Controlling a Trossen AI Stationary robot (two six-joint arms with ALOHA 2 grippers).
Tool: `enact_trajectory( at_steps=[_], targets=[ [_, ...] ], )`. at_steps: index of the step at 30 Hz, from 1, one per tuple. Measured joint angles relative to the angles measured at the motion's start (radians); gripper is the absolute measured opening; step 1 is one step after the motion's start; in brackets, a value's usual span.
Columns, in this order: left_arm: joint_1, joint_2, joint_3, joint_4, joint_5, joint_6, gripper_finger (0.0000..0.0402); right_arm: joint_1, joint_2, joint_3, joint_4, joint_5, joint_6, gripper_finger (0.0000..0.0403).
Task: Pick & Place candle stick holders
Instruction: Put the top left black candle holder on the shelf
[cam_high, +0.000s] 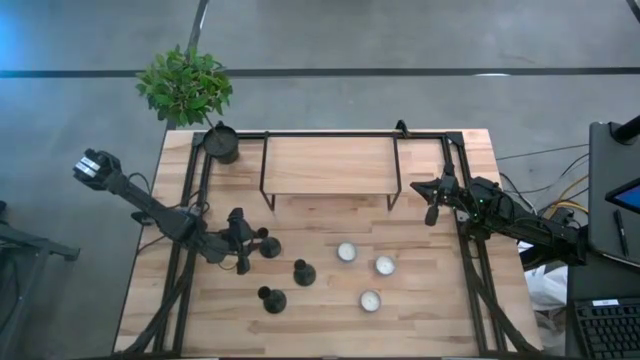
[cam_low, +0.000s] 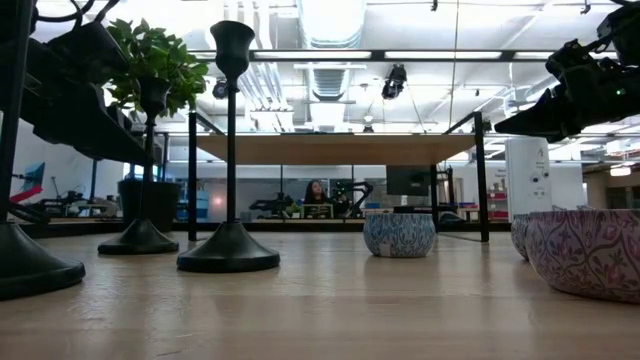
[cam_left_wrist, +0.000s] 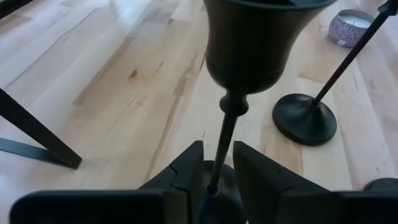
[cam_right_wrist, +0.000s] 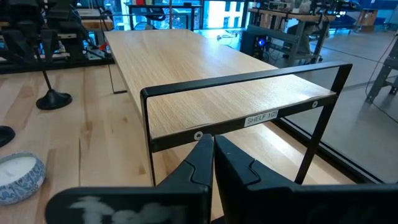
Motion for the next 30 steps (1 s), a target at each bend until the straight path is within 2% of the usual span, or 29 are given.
enact_trajectory(
  at_steps=[9,16,20,25,30],
  targets=[
    [0.020,0.000,0.000,0.039,-0.005,0.032,0.0068,0.000,0.000,0.000,0.000,0.000,0.000,0.0008],
    [0.022,0.001,0.000,0.039,0.010,0.033,0.0022,0.000,0.000,0.000,0.000,0.000,0.000,0.0008],
    [0.022,0.001,0.010,0.037,0.024,0.043,0.0018,0.000,0.000,0.000,0.000,0.000,0.000,0.0008],
    [0.024,-0.005,0.058,0.036,0.024,0.101,0.0018,0.000,0.000,0.000,0.000,0.000,0.000,0.0008],
    [0.038,-0.028,0.159,0.023,0.024,0.187,0.0018,0.000,0.000,0.000,0.000,0.000,0.000,0.0008]
  ],
)
